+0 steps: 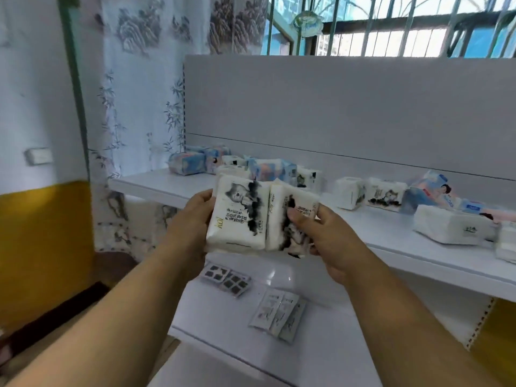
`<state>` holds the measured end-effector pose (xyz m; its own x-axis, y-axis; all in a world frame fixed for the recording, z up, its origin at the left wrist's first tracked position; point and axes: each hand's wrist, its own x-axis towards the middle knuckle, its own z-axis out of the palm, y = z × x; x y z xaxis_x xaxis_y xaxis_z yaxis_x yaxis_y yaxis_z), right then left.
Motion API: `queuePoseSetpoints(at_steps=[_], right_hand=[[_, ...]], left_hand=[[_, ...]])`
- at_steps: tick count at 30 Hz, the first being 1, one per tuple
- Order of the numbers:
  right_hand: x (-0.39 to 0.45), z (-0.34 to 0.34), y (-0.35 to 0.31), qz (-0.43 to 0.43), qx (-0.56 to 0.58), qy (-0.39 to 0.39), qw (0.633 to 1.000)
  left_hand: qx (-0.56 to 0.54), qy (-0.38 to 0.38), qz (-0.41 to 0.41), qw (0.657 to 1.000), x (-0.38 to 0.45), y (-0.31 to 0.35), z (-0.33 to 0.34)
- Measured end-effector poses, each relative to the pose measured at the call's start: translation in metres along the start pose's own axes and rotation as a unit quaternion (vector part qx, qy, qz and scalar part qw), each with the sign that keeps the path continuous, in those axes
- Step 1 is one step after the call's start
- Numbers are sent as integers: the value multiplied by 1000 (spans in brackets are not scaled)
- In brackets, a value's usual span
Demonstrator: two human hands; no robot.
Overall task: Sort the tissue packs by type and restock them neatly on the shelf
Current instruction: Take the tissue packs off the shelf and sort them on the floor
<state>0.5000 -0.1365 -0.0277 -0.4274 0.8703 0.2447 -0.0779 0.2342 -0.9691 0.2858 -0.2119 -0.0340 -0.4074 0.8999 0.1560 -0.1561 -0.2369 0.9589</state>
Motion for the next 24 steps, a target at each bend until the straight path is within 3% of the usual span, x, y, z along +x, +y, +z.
queuePoseSetpoints(at_steps=[6, 9, 15, 20, 24], right_hand=[[-17, 50, 57, 58, 72, -115, 989], [-42, 76, 106, 116, 78, -185, 973], [-151, 157, 192, 203, 8, -329, 922], [-239, 216, 243, 231, -75, -390, 888], [-289, 281, 303, 256, -140, -413, 863]], left_hand=[[27, 85, -34, 995, -108, -19, -19], [55, 190, -69, 978, -158, -59, -36], [70, 476, -137, 866, -303, -147, -96], [49, 575, -183, 796, -391, -202, -144], [65, 609, -223, 758, -441, -250, -199]])
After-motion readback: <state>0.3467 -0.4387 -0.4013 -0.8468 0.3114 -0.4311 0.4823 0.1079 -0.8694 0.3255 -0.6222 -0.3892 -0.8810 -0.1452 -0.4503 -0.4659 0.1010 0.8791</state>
